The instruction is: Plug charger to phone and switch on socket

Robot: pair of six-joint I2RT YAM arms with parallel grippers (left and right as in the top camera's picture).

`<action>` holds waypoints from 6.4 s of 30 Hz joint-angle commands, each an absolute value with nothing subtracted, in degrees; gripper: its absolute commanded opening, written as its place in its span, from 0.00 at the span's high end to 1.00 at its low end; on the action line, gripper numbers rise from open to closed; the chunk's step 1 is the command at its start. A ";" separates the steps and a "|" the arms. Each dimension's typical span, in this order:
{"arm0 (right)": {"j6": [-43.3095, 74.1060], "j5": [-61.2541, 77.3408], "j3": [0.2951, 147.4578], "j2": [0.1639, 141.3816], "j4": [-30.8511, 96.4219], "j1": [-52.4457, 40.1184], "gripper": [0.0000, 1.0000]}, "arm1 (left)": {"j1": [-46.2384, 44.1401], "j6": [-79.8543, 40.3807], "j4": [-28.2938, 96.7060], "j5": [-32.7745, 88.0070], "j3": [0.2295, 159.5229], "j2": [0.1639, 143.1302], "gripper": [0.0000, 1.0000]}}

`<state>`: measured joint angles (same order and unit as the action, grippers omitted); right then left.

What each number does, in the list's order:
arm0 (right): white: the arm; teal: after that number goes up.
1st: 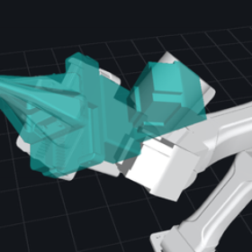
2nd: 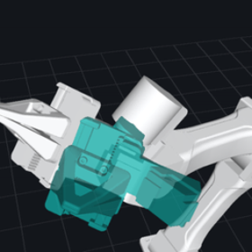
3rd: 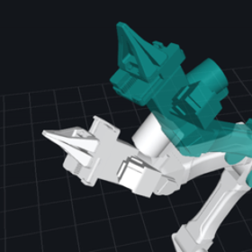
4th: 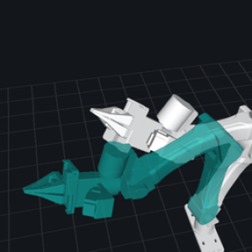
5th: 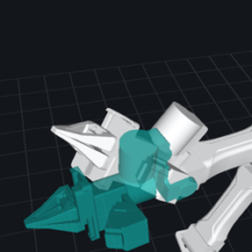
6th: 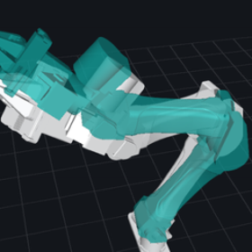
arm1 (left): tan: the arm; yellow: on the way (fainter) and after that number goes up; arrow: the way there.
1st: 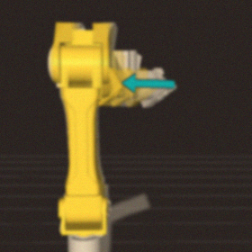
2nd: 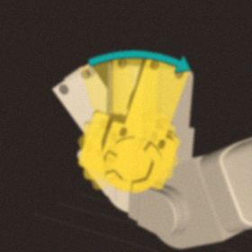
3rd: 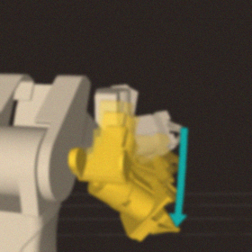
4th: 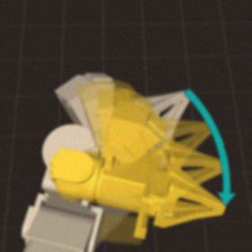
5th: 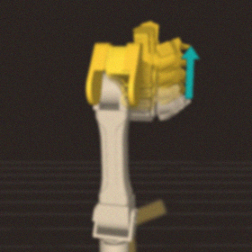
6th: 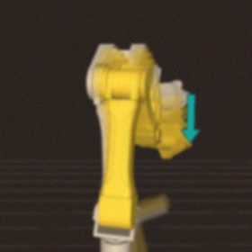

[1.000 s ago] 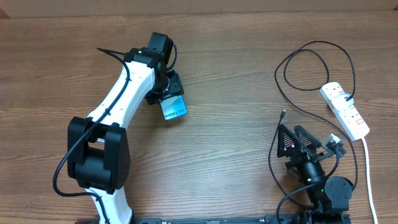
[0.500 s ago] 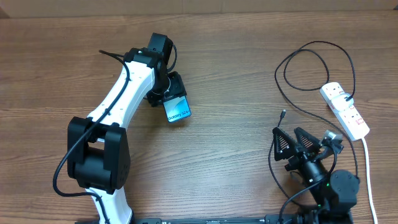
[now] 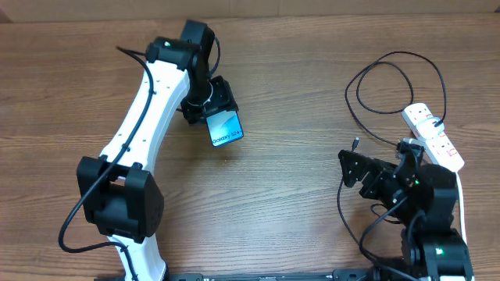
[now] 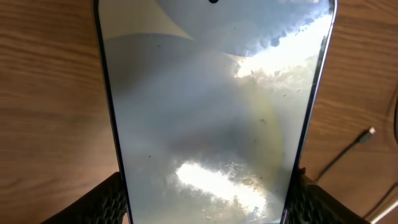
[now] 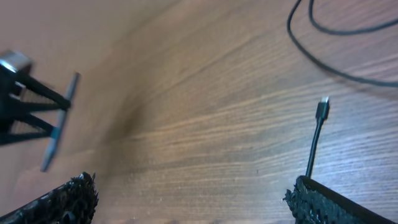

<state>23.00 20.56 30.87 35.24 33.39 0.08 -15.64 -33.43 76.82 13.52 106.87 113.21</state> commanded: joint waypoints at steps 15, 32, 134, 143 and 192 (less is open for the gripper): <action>43.88 22.20 31.20 54.92 3.77 -22.98 0.02 | -19.16 -44.47 73.89 14.59 114.58 112.71 0.62; 43.94 22.15 31.20 78.39 -31.31 -23.27 0.14 | -25.93 -60.47 65.32 14.66 114.54 112.73 0.62; 111.28 53.80 31.20 80.12 -39.29 -23.29 0.96 | -20.95 -81.52 23.51 25.67 46.65 58.04 0.20; 112.90 54.87 31.20 80.12 -39.33 -23.31 0.96 | -21.85 -86.48 16.95 27.11 46.65 68.16 0.47; 104.31 45.08 31.20 80.14 -33.45 -26.63 0.39 | -21.71 -82.30 10.17 23.22 46.63 69.76 0.96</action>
